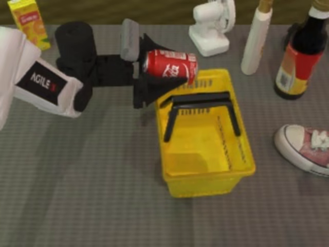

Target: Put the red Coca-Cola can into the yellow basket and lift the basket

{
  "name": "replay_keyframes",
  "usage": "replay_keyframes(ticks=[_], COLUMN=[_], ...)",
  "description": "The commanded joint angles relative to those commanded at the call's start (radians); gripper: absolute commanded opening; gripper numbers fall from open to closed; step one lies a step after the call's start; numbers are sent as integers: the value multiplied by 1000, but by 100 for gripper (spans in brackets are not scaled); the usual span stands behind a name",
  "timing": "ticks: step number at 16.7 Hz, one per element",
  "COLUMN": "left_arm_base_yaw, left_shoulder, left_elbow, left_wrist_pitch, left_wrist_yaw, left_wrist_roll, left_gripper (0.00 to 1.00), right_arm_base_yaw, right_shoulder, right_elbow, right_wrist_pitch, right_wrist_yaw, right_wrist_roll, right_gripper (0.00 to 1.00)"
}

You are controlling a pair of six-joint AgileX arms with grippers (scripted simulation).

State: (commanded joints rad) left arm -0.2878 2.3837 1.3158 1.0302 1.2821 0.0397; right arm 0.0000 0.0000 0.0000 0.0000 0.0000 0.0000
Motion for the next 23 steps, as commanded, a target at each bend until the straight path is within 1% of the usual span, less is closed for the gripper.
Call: replay_keyframes(ticks=[1,14,15,23], left_arm_base_yaw=[0,0,0,-3], left_shoulder=[0,0,0,-3], left_elbow=[0,0,0,1], left_wrist_pitch=[0,0,0,-2], left_wrist_yaw=[0,0,0,-2], left_wrist_roll=[0,0,0,1], left_gripper=[0,98,100,100], right_arm_base_yaw=[0,0,0,0], right_shoulder=[0,0,0,0], right_elbow=[0,0,0,0], right_wrist_pitch=[0,0,0,0], right_wrist_yaw=[0,0,0,0], right_wrist_roll=[0,0,0,0], right_gripper=[100,100,100,100])
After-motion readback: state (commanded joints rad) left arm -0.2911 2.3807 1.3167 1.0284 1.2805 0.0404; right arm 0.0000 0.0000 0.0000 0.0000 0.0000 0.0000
